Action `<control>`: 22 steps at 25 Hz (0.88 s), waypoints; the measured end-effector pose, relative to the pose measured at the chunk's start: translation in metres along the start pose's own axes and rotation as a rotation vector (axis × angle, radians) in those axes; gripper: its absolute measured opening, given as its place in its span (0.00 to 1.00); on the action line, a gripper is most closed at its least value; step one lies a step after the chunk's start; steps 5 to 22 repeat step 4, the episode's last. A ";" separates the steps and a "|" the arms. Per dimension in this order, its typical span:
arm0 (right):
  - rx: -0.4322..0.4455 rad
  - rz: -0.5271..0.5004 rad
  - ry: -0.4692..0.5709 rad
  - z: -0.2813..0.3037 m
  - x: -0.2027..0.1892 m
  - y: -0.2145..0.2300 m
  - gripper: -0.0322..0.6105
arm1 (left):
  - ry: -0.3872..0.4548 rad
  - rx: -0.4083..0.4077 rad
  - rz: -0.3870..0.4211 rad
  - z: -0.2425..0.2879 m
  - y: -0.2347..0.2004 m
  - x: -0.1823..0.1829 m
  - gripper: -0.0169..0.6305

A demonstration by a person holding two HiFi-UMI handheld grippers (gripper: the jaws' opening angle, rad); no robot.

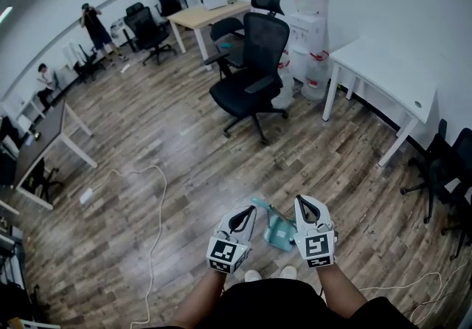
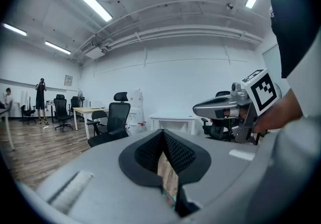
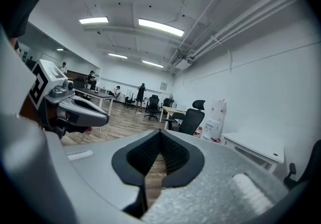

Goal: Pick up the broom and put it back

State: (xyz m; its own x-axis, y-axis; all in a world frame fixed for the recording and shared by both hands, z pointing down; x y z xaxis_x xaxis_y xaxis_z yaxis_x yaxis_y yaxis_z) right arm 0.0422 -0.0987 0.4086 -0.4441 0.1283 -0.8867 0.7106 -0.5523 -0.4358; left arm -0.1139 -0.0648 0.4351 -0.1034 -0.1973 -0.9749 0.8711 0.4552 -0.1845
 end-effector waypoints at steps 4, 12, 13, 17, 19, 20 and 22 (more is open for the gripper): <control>0.001 0.005 0.001 0.001 0.003 0.000 0.05 | -0.021 0.004 -0.010 -0.003 0.000 0.000 0.06; 0.001 0.005 0.001 0.001 0.003 0.000 0.05 | -0.021 0.004 -0.010 -0.003 0.000 0.000 0.06; 0.001 0.005 0.001 0.001 0.003 0.000 0.05 | -0.021 0.004 -0.010 -0.003 0.000 0.000 0.06; 0.001 0.005 0.001 0.001 0.003 0.000 0.05 | -0.021 0.004 -0.010 -0.003 0.000 0.000 0.06; 0.001 0.005 0.001 0.001 0.003 0.000 0.05 | -0.021 0.004 -0.010 -0.003 0.000 0.000 0.06; 0.001 0.005 0.001 0.001 0.003 0.000 0.05 | -0.021 0.004 -0.010 -0.003 0.000 0.000 0.06; 0.001 0.005 0.001 0.001 0.003 0.000 0.05 | -0.021 0.004 -0.010 -0.003 0.000 0.000 0.06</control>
Point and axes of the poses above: the fingertips, and each gripper's own axes: z forward along the fingers, y to its right, x out of its top, the point moved 4 cm from there along -z, backward along the fingers, and after that the axes turned 12 degrees about -z, right-handed, at the moved point
